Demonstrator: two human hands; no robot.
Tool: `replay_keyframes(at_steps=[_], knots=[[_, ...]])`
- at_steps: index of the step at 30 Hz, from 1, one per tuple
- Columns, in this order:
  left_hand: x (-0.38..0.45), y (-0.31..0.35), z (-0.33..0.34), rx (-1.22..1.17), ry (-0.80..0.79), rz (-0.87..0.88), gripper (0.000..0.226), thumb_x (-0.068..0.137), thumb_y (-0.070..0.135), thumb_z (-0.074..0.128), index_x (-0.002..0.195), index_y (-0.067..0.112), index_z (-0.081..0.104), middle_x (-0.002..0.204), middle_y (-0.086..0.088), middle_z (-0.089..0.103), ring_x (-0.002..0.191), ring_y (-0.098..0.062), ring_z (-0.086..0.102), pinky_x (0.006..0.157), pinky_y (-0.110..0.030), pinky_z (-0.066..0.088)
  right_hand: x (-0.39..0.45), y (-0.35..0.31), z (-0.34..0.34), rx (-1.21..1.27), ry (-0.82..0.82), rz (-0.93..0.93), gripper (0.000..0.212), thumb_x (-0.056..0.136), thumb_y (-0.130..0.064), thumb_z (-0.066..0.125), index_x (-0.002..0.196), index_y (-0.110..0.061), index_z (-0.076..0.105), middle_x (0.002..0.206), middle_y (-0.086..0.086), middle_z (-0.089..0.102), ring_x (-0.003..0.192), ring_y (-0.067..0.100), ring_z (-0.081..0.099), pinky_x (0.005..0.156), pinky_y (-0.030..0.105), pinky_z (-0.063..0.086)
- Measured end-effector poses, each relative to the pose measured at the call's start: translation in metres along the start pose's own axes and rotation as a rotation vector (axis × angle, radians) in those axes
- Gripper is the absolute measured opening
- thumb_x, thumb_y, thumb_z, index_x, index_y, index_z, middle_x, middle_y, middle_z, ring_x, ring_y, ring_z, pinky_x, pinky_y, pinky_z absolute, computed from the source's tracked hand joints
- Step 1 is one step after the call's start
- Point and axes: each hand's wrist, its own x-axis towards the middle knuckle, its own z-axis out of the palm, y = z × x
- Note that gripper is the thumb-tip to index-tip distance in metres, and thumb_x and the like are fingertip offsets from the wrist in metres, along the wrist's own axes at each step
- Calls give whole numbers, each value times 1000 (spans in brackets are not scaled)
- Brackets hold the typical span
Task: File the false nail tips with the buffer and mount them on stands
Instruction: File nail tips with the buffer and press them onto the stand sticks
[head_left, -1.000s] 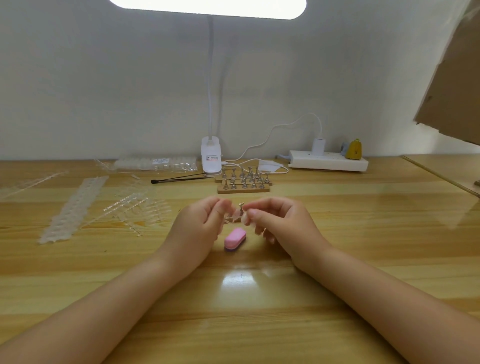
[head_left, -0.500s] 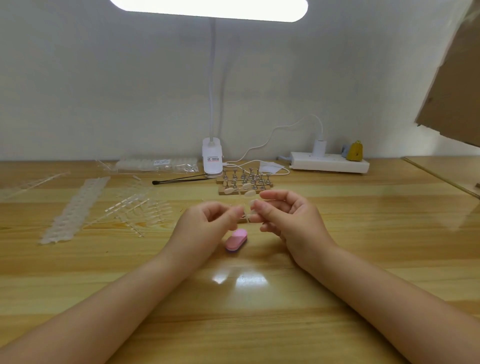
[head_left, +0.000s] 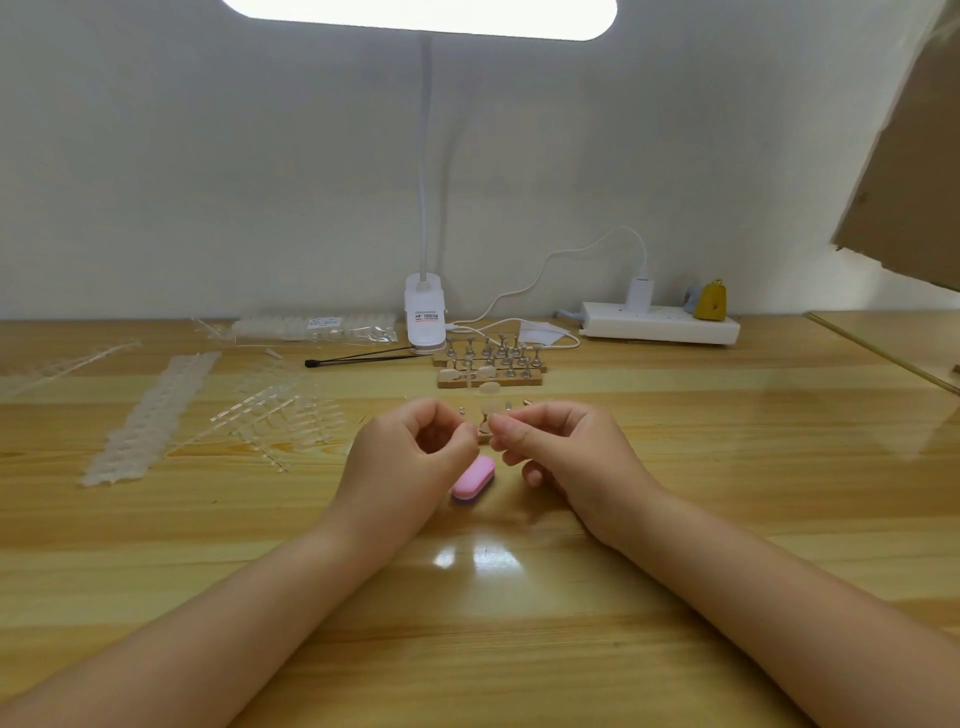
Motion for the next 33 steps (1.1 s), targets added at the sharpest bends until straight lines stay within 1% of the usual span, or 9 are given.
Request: replay_keyframes(at_steps=[4,8,15,18,21,23,28,31,33], knots=[[-4,3,-1,187,71,135,15,78,18,67,65,19,60,59,5,58,61,-6,53,55,-15,39,-3,0,3,-95,5,-75,16,76,-32,76,78,-16,74,69,1,71,63,6,62,52,17,44],[-6,6,-3,394,116,313,18,78,20,66,64,17,55,61,10,52,61,-11,51,60,-30,41,-4,1,3,-182,34,-182,11,77,-28,78,76,-18,73,65,-1,69,58,3,58,54,14,43],[-3,2,-5,475,104,383,16,81,24,61,67,16,61,64,13,53,64,-12,51,63,-37,44,-9,1,7,-377,32,-385,3,81,-25,75,81,-25,73,70,-12,69,61,-1,58,59,13,45],[-2,2,-4,376,81,344,13,87,17,65,75,16,64,69,11,57,68,-8,53,66,-32,45,-7,-1,6,-323,49,-333,2,84,-20,73,85,-22,73,68,-14,69,60,-3,58,59,14,45],[0,4,-3,112,-12,192,9,91,16,61,84,19,66,79,3,66,77,-11,60,70,-24,47,-6,-4,3,-148,10,-204,6,88,-16,67,87,-14,73,70,-5,70,62,4,59,54,20,44],[2,6,-4,-36,-79,93,13,94,15,57,84,18,64,81,3,68,82,-11,62,73,-25,48,-6,-5,3,-62,-46,-123,8,87,-20,66,85,-17,73,72,-2,70,66,7,58,54,20,44],[1,12,-6,-223,-263,41,18,96,11,51,84,15,63,75,14,67,76,5,61,68,-6,42,-4,-7,0,44,-143,-22,17,73,-35,68,80,-20,74,72,-2,66,70,9,56,62,25,41],[6,8,-9,-140,-107,-6,18,94,15,54,79,17,63,68,5,63,67,-1,58,62,-13,43,-2,-7,-1,91,-112,9,21,66,-38,73,77,-20,75,70,-3,66,69,9,56,62,25,41],[14,0,-16,164,35,-85,21,94,22,51,78,15,62,67,-4,59,65,-15,53,59,-30,40,-1,-7,-3,139,-86,34,17,64,-35,75,73,-21,76,69,-4,66,66,7,57,60,23,43]])
